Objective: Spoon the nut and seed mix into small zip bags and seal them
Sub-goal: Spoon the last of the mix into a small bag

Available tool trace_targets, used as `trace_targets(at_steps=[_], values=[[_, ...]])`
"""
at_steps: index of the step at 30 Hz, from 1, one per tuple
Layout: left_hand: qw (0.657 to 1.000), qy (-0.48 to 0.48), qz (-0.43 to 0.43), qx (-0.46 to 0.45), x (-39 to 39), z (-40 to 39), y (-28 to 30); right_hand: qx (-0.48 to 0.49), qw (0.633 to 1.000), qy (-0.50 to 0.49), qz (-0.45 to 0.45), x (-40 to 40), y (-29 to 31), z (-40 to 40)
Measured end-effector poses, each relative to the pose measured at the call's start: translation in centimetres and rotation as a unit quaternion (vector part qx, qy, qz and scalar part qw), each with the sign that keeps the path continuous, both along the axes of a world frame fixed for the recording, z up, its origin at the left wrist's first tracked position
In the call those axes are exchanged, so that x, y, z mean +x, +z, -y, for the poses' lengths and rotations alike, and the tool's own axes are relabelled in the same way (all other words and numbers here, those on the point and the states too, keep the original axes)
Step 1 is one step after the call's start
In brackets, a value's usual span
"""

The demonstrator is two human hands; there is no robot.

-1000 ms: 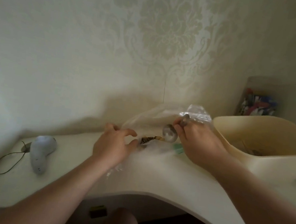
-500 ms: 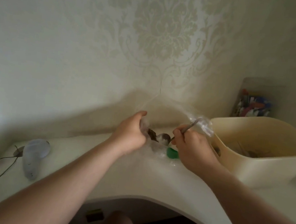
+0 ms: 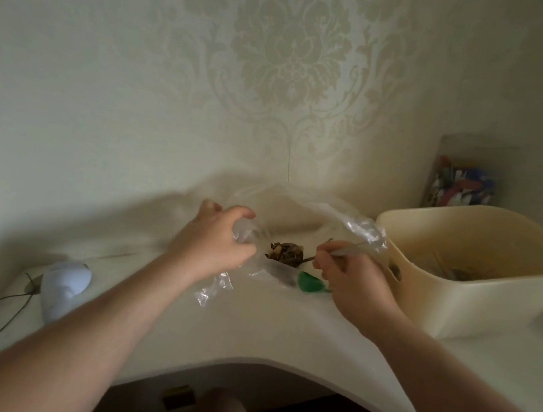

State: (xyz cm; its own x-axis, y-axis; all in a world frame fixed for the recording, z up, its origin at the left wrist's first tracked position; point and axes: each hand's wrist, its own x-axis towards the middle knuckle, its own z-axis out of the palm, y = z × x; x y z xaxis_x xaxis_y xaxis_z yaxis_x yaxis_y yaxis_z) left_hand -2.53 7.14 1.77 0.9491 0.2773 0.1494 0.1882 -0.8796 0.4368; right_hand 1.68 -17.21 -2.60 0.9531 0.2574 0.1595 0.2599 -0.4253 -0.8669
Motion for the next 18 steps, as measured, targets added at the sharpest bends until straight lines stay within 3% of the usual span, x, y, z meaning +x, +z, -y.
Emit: trace_targets(at_steps=[3,6,9,12,18], values=[[0.993,0.001,0.100,0.064,-1.7,0.6,2.3,-0.008,0.998,0.058,0.010,-0.3,-0.7,1.2],[0.978,-0.055,0.194,-0.049,-3.1,2.4,4.8,-0.185,0.964,0.166,0.098,-0.1,-2.3,2.3],[0.941,-0.158,0.168,-0.249,-3.6,5.1,5.3,-0.266,0.939,0.185,0.116,0.0,-3.0,3.1],[0.895,-0.187,0.110,-0.390,-2.9,6.6,3.7,-0.282,0.927,0.186,0.163,0.0,-2.4,3.4],[0.881,-0.116,0.092,-0.449,-1.4,6.0,0.5,-0.219,0.965,0.120,0.078,-0.4,-0.6,4.2]])
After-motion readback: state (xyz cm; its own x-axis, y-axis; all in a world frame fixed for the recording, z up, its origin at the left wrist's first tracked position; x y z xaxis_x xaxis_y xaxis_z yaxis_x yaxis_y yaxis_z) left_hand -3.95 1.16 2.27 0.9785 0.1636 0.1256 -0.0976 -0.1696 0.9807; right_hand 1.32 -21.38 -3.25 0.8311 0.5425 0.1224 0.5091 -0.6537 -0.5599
